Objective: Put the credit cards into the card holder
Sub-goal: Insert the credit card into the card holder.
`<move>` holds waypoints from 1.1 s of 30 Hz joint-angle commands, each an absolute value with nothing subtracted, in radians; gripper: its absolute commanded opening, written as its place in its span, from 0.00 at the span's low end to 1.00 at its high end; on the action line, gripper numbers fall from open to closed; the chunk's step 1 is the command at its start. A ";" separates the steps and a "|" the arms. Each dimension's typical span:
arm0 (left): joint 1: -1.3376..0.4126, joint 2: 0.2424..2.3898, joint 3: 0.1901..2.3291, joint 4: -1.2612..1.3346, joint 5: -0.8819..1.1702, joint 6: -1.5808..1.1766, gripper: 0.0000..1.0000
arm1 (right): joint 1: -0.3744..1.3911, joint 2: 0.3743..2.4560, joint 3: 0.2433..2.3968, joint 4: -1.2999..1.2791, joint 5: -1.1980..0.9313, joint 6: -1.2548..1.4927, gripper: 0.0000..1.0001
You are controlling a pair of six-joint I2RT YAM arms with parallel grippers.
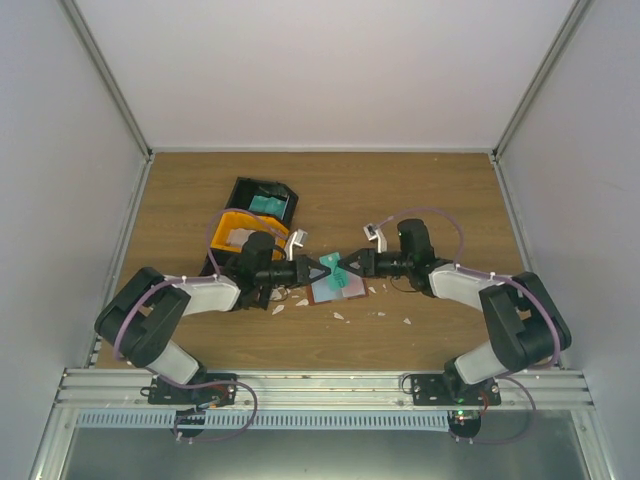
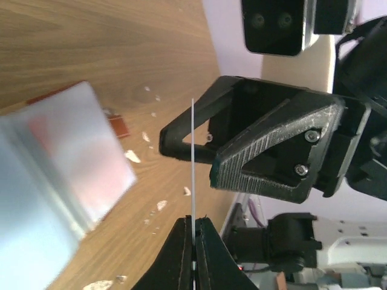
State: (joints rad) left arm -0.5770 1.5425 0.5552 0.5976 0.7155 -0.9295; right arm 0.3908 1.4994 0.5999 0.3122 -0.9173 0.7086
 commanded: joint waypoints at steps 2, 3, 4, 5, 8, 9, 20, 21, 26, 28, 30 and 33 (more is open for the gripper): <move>-0.560 1.506 0.541 0.461 0.606 -0.848 0.00 | 0.402 1.469 0.630 0.047 -0.562 0.572 0.46; -0.559 1.508 0.545 0.432 0.591 -0.839 0.00 | 0.408 1.461 0.635 0.011 -0.487 0.556 0.48; -0.557 1.513 0.551 0.406 0.580 -0.831 0.00 | 0.418 1.448 0.639 -0.032 -0.421 0.541 0.50; -0.557 1.519 0.559 0.378 0.575 -0.822 0.00 | 0.438 1.439 0.650 -0.070 -0.330 0.530 0.51; -0.555 1.565 0.600 0.334 0.579 -0.804 0.00 | 0.495 1.431 0.688 -0.163 -0.159 0.508 0.54; -0.555 1.578 0.608 0.329 0.583 -0.805 0.00 | 0.512 1.438 0.702 -0.186 -0.120 0.503 0.55; -0.555 1.685 0.660 0.358 0.633 -0.850 0.00 | 0.616 1.610 0.817 -0.329 0.042 0.493 0.58; -0.555 1.692 0.661 0.364 0.637 -0.854 0.00 | 0.617 1.618 0.817 -0.331 0.042 0.498 0.57; -0.555 1.724 0.665 0.394 0.650 -0.877 0.00 | 0.616 1.640 0.799 -0.344 0.041 0.539 0.50; -0.555 1.734 0.665 0.416 0.659 -0.889 0.00 | 0.617 1.644 0.788 -0.339 0.021 0.553 0.46; -0.555 1.743 0.669 0.423 0.665 -0.893 0.00 | 0.617 1.642 0.776 -0.333 0.005 0.564 0.43; -0.554 1.748 0.672 0.429 0.665 -0.890 0.00 | 0.616 1.640 0.767 -0.333 0.004 0.580 0.40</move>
State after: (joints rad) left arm -0.5598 1.7329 0.6514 0.3561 0.6487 -0.8837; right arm 0.6094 1.6157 0.8070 -0.2867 0.0021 0.5480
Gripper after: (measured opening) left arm 0.018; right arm 0.415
